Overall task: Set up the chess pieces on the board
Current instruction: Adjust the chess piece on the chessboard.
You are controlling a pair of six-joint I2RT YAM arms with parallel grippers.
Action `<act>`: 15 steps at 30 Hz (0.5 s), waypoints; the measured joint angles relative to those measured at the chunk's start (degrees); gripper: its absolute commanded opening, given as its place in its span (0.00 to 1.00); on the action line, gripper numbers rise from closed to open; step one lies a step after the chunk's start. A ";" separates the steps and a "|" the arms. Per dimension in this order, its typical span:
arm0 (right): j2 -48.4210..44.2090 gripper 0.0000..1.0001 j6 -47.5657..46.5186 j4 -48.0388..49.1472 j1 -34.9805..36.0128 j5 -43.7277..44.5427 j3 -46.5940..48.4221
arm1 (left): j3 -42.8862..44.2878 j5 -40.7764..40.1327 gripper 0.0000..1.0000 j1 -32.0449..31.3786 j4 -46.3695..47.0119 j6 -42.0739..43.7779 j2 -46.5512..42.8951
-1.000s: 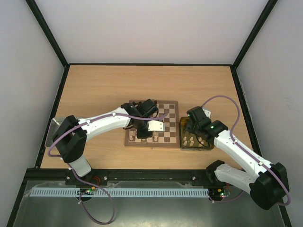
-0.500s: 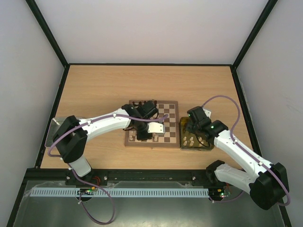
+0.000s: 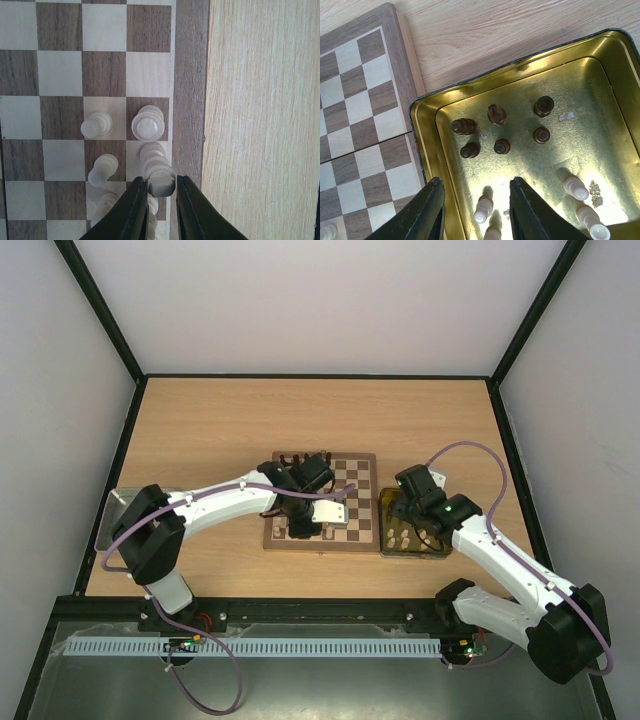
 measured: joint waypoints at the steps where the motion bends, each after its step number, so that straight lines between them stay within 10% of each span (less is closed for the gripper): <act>1: 0.00 0.34 0.00 0.00 0.00 0.00 0.00 | 0.00 0.00 0.20 -0.02 0.07 0.00 0.00; 15: 0.00 0.35 -0.02 0.02 0.00 -0.85 0.00 | -0.02 -0.02 0.25 -0.04 0.57 -0.04 0.00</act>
